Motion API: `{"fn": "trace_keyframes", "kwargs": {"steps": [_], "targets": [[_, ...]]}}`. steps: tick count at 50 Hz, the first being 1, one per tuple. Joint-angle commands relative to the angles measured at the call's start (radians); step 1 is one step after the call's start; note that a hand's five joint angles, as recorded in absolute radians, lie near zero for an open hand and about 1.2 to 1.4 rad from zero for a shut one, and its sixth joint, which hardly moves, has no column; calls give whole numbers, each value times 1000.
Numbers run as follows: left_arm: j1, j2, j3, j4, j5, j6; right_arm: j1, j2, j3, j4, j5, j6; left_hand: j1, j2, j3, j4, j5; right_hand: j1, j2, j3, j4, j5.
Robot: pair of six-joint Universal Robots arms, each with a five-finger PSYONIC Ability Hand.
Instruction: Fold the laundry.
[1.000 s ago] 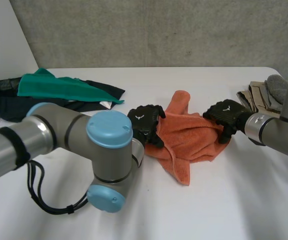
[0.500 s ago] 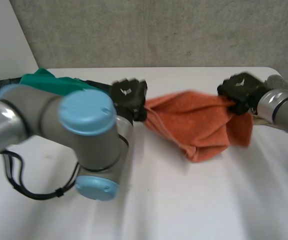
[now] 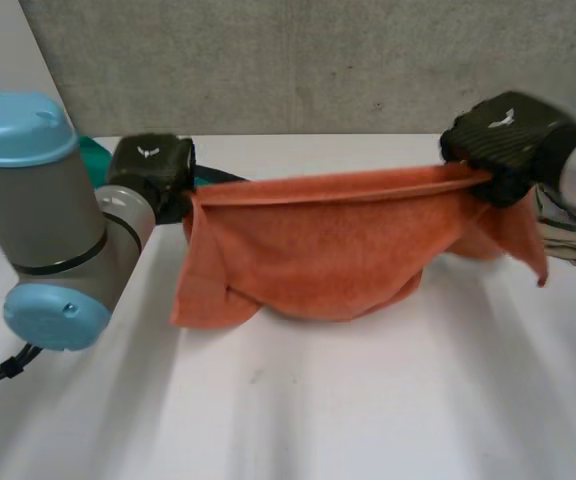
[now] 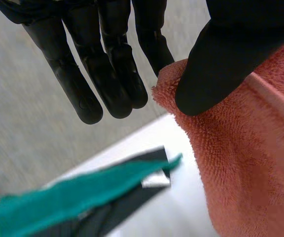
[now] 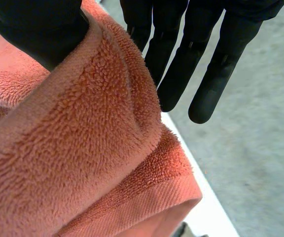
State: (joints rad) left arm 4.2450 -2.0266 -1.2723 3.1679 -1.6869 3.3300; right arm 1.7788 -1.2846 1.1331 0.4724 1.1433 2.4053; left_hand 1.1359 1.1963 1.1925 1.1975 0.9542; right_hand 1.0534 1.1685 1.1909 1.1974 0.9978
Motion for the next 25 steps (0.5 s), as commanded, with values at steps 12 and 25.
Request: {"fn": "trace_keyframes", "kwargs": {"steps": [12,25], "targets": [[55,-1,301,618,79,54,183,134,-105,-1005,346,97,260,200,204,199,268,343,228,205,199,224],[61,80,-158,449,96,85,175,18,253,-800,242,110,260,200,204,199,268,343,228,205,199,224]]}}
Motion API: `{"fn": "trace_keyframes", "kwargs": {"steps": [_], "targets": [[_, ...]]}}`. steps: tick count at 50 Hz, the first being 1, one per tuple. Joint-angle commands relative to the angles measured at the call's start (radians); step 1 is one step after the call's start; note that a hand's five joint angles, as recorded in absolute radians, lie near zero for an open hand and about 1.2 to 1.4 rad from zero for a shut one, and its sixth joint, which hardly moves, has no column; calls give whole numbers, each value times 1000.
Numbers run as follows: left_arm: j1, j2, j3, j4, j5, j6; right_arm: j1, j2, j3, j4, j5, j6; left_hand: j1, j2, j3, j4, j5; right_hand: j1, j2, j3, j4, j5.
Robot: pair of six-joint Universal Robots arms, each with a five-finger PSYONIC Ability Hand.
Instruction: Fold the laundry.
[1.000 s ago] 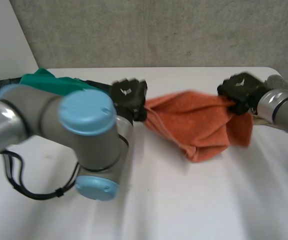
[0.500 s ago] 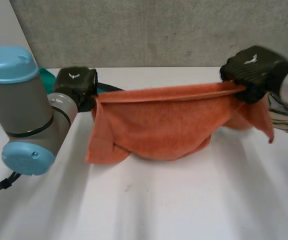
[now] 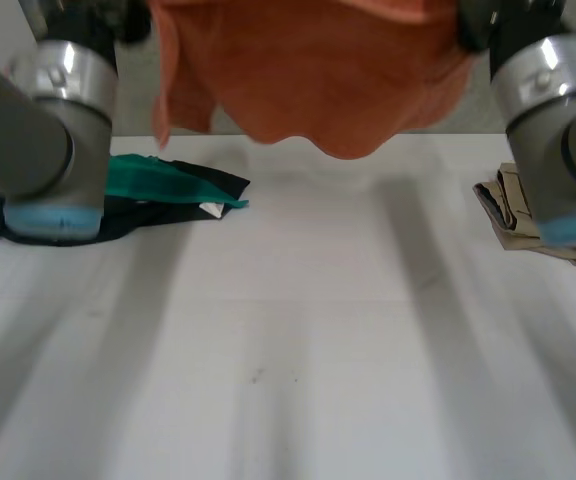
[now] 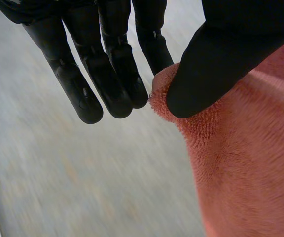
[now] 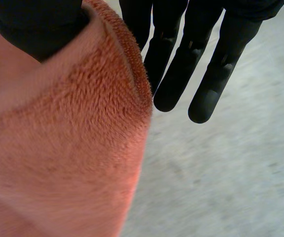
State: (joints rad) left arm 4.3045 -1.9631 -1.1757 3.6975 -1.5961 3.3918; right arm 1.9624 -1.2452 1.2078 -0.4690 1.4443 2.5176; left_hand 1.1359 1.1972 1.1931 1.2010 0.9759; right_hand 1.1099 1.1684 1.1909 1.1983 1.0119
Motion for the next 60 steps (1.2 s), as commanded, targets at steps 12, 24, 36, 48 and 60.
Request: {"fn": "trace_keyframes", "kwargs": {"steps": [12,24,36,48,60], "targets": [[-11,-132,-510,-90,39,126,-16,141,394,240,-76,-17,235,173,177,169,220,286,228,205,198,210],[9,44,-627,-132,34,136,-91,121,421,266,-76,16,-770,-831,-827,-835,-784,286,228,205,198,210],[72,1,-628,-222,41,141,-134,121,387,311,-81,93,-702,-764,-759,-767,-717,286,228,205,198,210],[118,-112,-561,-235,177,107,-134,141,374,309,-82,96,-661,-722,-718,-726,-676,286,228,205,198,210],[-17,-123,-503,-229,182,-83,-134,144,371,311,-81,101,-696,-758,-754,-761,-711,286,228,205,198,210]]}}
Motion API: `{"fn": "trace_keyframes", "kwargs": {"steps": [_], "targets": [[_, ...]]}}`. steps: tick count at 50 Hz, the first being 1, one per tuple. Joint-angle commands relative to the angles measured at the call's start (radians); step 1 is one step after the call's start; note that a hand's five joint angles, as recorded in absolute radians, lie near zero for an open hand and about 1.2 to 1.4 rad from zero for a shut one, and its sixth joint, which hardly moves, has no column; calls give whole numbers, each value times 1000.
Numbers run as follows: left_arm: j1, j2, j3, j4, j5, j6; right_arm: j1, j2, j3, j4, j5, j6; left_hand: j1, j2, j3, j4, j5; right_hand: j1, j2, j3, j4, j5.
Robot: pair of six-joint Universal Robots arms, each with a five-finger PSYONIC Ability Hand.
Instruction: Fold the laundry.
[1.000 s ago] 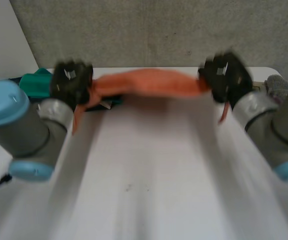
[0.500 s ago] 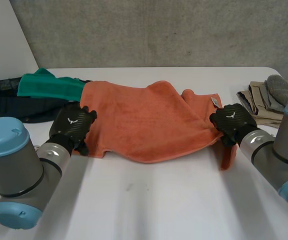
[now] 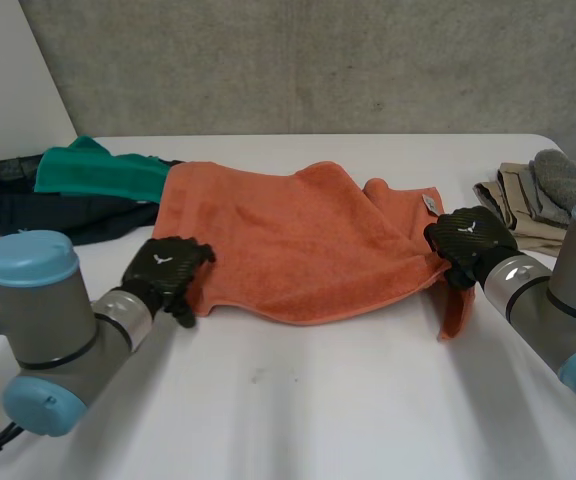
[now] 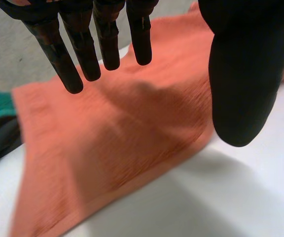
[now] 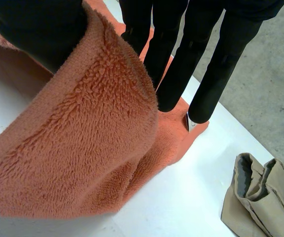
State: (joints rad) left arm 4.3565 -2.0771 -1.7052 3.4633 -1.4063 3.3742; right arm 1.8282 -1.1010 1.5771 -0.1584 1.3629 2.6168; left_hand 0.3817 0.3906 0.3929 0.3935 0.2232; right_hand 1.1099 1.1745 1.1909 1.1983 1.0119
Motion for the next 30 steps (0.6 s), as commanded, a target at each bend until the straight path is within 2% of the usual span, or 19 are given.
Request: {"fn": "trace_keyframes", "kwargs": {"steps": [1,8,13,18,21,22,26,30], "targets": [[-72,-14,33,5,-8,-65,0,0,1,0,1,0,58,49,47,46,42,286,222,205,198,210],[-77,-127,124,10,-14,-61,0,0,4,2,2,0,96,87,85,84,80,286,222,205,198,210],[-77,-199,213,13,-86,-30,-1,-3,4,2,4,0,166,158,155,155,151,286,222,205,198,210],[-75,-210,239,33,-166,48,-24,-14,4,2,4,-1,213,204,202,202,197,286,222,205,198,210],[-74,-205,231,66,-171,85,-29,-22,3,3,4,0,415,406,404,404,399,286,222,205,198,210],[-71,-205,226,85,-171,102,-29,-32,3,3,4,-1,585,576,573,573,569,286,222,205,198,210],[-63,-205,220,106,-183,132,-32,-74,-2,26,2,-3,1013,1005,1002,1002,997,286,222,205,198,210],[-46,-134,185,96,-229,163,-33,-115,-29,72,-1,-15,1015,1006,1003,1003,999,286,222,205,198,210]]}}
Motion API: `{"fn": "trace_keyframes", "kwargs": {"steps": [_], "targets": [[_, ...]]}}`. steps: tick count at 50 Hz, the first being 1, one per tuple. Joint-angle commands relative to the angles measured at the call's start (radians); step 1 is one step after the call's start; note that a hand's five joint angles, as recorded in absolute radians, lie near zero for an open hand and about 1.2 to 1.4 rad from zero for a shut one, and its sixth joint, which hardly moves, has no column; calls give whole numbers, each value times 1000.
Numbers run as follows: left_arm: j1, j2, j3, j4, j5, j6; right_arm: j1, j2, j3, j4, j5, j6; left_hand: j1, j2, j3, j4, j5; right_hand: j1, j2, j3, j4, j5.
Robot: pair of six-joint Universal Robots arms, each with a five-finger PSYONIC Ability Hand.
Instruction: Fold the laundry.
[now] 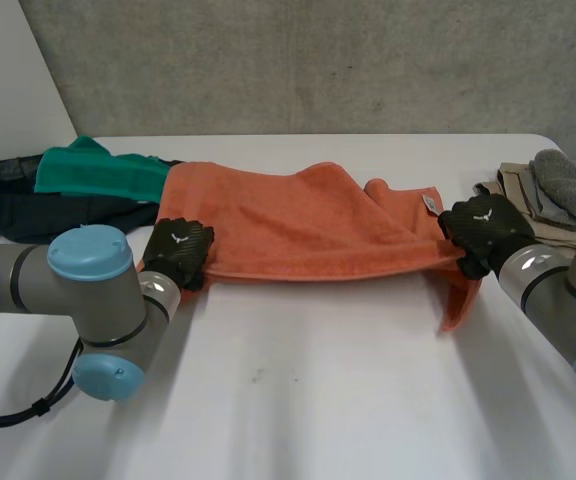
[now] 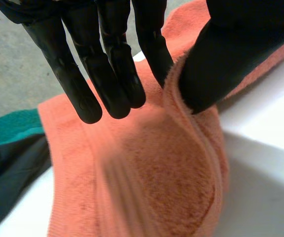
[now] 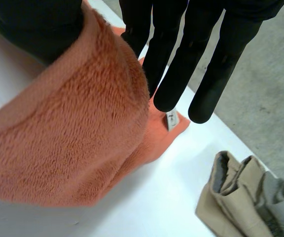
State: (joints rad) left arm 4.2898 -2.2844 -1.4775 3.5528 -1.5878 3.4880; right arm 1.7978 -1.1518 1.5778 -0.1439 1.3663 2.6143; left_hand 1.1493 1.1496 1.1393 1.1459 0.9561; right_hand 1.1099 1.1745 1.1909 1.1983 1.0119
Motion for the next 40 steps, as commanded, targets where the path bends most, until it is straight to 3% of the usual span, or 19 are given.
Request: {"fn": "trace_keyframes", "kwargs": {"steps": [1,10,16,21,23,30,34,40], "targets": [[24,107,-56,6,-55,55,-3,-77,-41,69,-4,-14,247,247,257,250,266,286,222,205,198,210],[30,612,-167,-32,-64,94,-8,-246,-246,346,-16,-112,247,247,257,250,266,286,222,205,198,210],[41,737,-161,-149,-64,140,-11,-309,-369,513,-47,-178,247,247,257,250,266,286,222,205,198,210],[68,691,-181,-268,-47,207,-46,-284,-381,616,-61,-235,247,247,257,250,266,286,222,205,198,210],[77,596,-193,-297,-37,236,-69,-217,-380,635,-52,-278,247,247,257,250,266,286,222,205,198,210],[130,326,-92,-232,-35,304,-64,-43,-430,623,-38,-295,247,247,257,250,266,286,222,205,198,210],[147,208,40,-181,-32,359,-58,62,-496,523,-12,-246,247,247,257,250,266,286,222,205,198,210],[137,111,327,-13,-11,387,-49,150,-653,164,108,-194,247,247,257,250,266,286,222,205,198,210]]}}
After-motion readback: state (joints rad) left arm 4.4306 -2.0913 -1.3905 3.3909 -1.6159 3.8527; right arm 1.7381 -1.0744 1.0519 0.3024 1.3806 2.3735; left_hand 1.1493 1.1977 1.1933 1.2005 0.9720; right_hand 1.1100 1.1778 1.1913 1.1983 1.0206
